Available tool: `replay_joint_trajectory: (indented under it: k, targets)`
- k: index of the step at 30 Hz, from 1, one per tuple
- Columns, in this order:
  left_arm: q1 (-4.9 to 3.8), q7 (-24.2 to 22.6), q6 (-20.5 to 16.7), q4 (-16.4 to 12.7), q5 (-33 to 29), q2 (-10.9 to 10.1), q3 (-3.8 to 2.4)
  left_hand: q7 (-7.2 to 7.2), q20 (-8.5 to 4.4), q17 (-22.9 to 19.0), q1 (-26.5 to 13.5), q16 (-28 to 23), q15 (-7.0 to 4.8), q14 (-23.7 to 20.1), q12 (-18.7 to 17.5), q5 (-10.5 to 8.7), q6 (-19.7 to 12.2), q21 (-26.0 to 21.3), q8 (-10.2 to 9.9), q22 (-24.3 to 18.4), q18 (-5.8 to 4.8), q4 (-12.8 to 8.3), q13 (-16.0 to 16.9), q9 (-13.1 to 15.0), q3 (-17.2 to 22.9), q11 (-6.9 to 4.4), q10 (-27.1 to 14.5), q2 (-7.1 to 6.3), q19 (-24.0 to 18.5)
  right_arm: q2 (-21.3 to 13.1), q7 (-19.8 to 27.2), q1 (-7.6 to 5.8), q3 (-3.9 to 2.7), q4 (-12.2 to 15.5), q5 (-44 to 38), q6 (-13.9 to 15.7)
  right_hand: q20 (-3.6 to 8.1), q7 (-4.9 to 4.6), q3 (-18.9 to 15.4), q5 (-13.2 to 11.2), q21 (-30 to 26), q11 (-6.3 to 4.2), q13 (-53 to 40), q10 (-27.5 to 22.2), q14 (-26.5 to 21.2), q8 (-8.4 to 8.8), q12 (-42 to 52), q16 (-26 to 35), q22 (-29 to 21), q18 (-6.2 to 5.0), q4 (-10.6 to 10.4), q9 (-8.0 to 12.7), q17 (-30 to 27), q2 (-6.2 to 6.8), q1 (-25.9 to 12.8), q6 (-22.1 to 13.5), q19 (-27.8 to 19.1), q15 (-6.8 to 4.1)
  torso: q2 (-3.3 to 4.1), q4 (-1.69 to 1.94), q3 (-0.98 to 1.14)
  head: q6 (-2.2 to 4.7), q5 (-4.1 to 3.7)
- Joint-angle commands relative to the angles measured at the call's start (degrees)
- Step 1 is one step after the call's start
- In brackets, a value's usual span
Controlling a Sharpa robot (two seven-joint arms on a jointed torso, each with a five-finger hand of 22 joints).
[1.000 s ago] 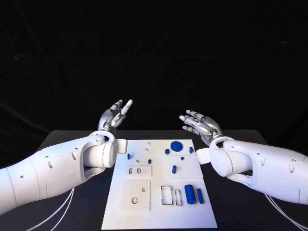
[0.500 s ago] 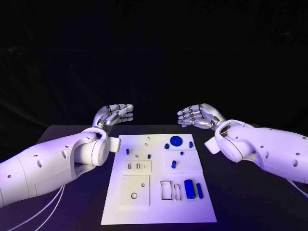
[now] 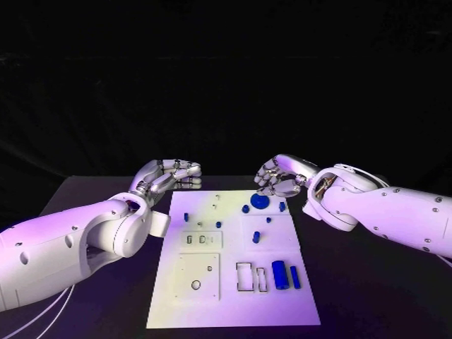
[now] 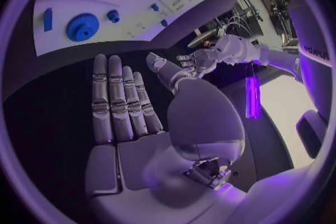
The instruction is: Assemble the parts on the task board
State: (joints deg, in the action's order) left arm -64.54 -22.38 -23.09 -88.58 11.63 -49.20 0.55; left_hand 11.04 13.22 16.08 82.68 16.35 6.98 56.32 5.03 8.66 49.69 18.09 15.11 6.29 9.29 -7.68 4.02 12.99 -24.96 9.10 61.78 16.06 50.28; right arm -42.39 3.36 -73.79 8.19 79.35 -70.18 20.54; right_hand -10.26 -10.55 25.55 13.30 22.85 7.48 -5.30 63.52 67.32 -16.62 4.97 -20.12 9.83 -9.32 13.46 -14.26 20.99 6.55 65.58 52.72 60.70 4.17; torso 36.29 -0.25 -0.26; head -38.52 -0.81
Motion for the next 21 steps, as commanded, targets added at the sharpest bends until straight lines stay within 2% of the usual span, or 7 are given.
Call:
replay_joint_trajectory:
  k: [1, 3, 6, 7, 10, 13, 21]
  targets:
    - [-0.13, 0.6, 3.4, -2.4, 0.3, -1.2, -0.13, 0.26, 0.09, 0.2, -0.7, -0.3, 0.14, 0.2, -0.4, -0.13, -0.2, -0.3, -0.4, -0.1, 1.07, -0.3, 0.1, 0.1, -1.5, 0.14, 0.1, 0.10, 0.1, 0.6, -6.2, -0.30, -0.03, 0.6, -14.8, -2.6, 3.20, 1.30, -0.3, 0.5, 10.0, -1.57, -1.7, 1.9, 8.1, 0.72, -1.2, -11.1, 6.6, -0.95, 0.4, -2.8, 12.2, 1.92, -0.6, 1.9, 5.9, -2.76, 1.56, 0.37, -0.15, 0.03, -0.24]
    - [-0.16, 0.6, 3.5, -3.7, -0.2, -1.9, -0.22, 0.28, 0.12, 0.3, -0.8, -0.5, 0.19, 0.1, -0.5, -0.14, -0.2, -0.4, -0.4, -0.2, 1.06, -0.4, 0.1, 0.2, -1.5, 0.18, 0.0, 0.14, 0.1, 1.0, -7.2, -0.40, -0.03, 0.9, -17.2, -2.7, 3.54, 1.43, 0.0, 0.6, 15.1, -1.97, -2.7, 2.0, 9.1, 1.40, -1.2, -17.2, 10.6, -0.82, 0.2, -4.0, 17.0, 2.13, -0.8, 1.8, 5.7, -3.18, 2.15, 0.40, -0.31, 0.15, -0.35]
    - [-0.20, 0.5, 3.7, -5.2, -0.7, -2.7, -0.43, 0.29, 0.16, 0.4, -0.9, -0.6, 0.25, -0.1, -0.7, -0.18, -0.2, -0.5, -0.5, -0.2, 1.04, -0.5, 0.1, 0.3, -1.5, 0.24, -0.1, 0.17, 0.0, 1.5, -8.1, -0.48, -0.03, 1.1, -19.5, -3.1, 3.71, 1.55, 0.4, 0.6, 21.1, -1.91, -3.2, 1.5, 9.3, 1.83, -1.3, -21.4, 16.9, -0.42, 0.2, -4.9, 19.7, 2.34, -0.9, 1.8, 5.8, -3.24, 2.88, 0.48, -0.49, 0.13, -0.46]
    - [-0.22, 0.5, 3.8, -5.7, -0.8, -2.9, -0.53, 0.31, 0.18, 0.5, -1.0, -0.7, 0.28, -0.2, -0.8, -0.19, -0.2, -0.5, -0.5, -0.3, 1.03, -0.5, 0.1, 0.3, -1.5, 0.26, -0.1, 0.16, 0.0, 1.6, -8.4, -0.50, -0.03, 1.1, -20.3, -3.3, 3.69, 1.63, 0.5, 0.6, 27.0, -1.87, -3.4, 1.2, 10.0, 2.01, -1.2, -24.0, 24.1, 0.48, 0.1, -5.3, 21.2, 2.42, -1.0, 1.7, 7.8, -3.35, 3.05, 0.53, -0.54, -0.14, -0.70]
    - [-0.30, 0.5, 3.9, -6.9, -1.1, -3.4, -0.84, 0.36, 0.22, 0.6, -1.2, -0.8, 0.33, -0.3, -0.9, -0.19, -0.3, -0.6, -0.5, -0.3, 1.02, -0.5, 0.1, 0.4, -1.5, 0.32, -0.2, 0.12, -0.1, 2.1, -9.0, -0.52, -0.02, 1.1, -21.8, -3.8, 3.54, 1.57, 0.8, 0.6, 37.6, -1.78, -4.0, 0.4, 12.0, 2.47, -1.2, -34.9, 37.0, 1.95, -0.1, -6.4, 29.9, 2.62, -1.0, 1.6, 10.2, -3.24, 3.76, 0.74, -0.72, -0.43, -0.98]
    - [-0.40, 0.6, 3.9, -7.7, -1.3, -3.8, -1.06, 0.40, 0.26, 0.7, -1.4, -0.9, 0.38, -0.4, -1.0, -0.19, -0.3, -0.7, -0.6, -0.4, 1.02, -0.6, 0.1, 0.5, -1.5, 0.37, -0.3, 0.14, -0.2, 2.7, -9.3, -0.48, -0.01, 1.0, -22.8, -4.4, 3.30, 1.57, 1.3, 1.0, 43.9, -1.68, -4.3, -0.1, 13.1, 2.77, -1.2, -41.3, 45.1, 2.88, -0.2, -7.2, 34.9, 2.62, -0.8, 1.5, 11.9, -3.08, 4.39, 0.92, -0.78, -0.57, -0.90]
    - [-1.08, 1.1, 4.1, -8.5, -2.1, -4.0, -1.29, 0.77, 0.41, 1.1, -1.9, -1.3, 0.57, -0.8, -1.3, -0.16, -1.2, -1.0, -1.1, -0.6, 1.00, -0.9, 0.1, 0.7, -1.4, 0.63, -0.8, 0.12, -0.3, 3.7, -9.8, -0.12, 0.03, 0.2, -24.0, -6.0, 3.03, 1.44, 1.9, 1.0, 49.5, -1.50, -4.4, -1.0, 14.6, 3.12, -1.3, -47.3, 52.7, 3.90, -0.3, -8.0, 39.8, 2.62, -0.6, 1.4, 14.1, -2.89, 5.48, 1.39, -0.94, -0.28, -1.02]
